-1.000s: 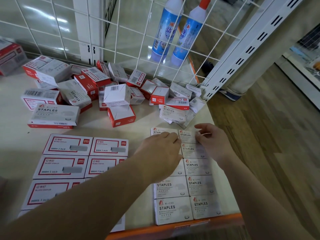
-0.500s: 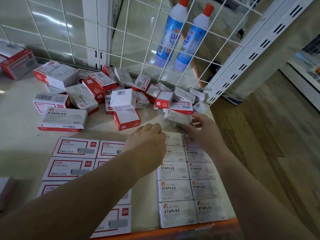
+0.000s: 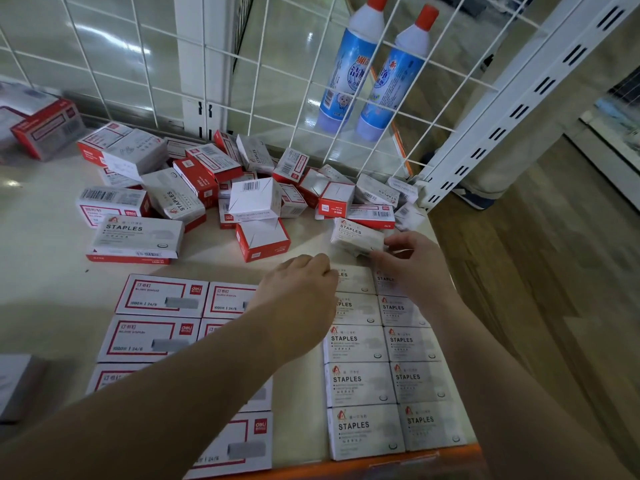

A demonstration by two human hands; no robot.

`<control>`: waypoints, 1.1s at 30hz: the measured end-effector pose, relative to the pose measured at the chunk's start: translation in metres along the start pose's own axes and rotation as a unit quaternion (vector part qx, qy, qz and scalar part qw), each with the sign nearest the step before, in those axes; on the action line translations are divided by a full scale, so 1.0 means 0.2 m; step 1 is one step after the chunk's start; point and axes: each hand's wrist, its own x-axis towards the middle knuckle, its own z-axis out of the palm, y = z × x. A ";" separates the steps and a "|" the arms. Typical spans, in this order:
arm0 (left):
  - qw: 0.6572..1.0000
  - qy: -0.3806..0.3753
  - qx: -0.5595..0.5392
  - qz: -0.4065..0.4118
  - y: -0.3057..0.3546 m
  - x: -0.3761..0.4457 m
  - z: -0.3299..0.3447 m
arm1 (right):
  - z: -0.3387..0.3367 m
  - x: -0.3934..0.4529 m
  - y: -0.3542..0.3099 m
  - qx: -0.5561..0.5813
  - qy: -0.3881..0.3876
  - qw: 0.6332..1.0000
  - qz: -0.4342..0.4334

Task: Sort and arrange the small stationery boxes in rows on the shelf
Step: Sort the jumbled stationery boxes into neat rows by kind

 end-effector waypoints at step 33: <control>0.957 0.030 -0.235 -0.168 -0.02 -0.11 -0.13 | -0.07 -0.21 -0.06 0.017 -0.056 0.996 -0.070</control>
